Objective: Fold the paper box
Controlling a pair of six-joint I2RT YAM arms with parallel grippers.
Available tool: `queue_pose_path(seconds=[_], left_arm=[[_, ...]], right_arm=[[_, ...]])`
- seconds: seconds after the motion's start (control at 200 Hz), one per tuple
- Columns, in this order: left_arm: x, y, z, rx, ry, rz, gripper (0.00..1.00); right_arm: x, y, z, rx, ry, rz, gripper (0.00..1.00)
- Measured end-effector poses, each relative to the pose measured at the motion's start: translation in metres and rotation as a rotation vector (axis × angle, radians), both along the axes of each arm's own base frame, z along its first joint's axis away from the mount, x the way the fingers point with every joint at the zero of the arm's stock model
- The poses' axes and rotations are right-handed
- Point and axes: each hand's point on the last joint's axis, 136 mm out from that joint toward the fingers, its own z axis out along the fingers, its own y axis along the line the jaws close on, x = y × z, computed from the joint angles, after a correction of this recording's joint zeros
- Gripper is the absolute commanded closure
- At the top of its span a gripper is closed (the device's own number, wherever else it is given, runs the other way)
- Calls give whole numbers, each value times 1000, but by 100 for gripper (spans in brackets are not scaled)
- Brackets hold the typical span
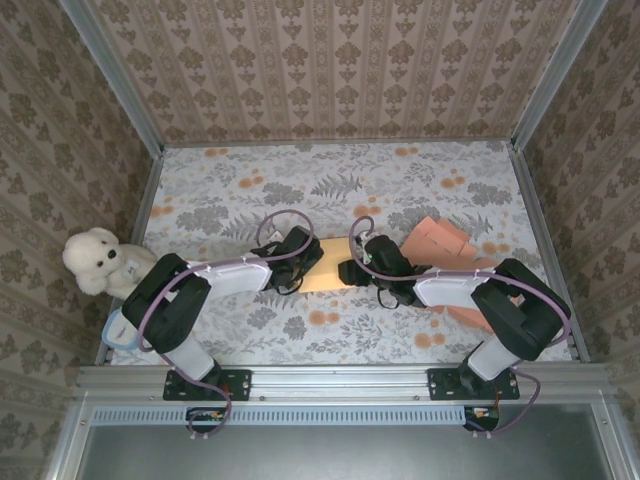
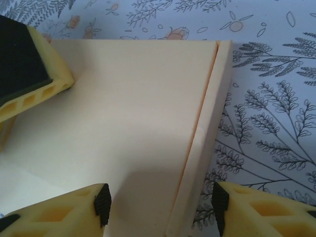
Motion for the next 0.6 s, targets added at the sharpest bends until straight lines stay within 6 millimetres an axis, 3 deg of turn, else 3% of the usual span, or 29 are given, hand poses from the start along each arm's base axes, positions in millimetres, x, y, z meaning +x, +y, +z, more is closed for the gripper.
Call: queue_pose_path(seconds=[0.365, 0.6], left_arm=[[1, 0, 5, 24, 17, -19, 5], [-11, 23, 9, 87, 68, -14, 3]], right_arm=[[0, 3, -4, 83, 26, -41, 47], [-5, 7, -5, 124, 43, -60, 48]])
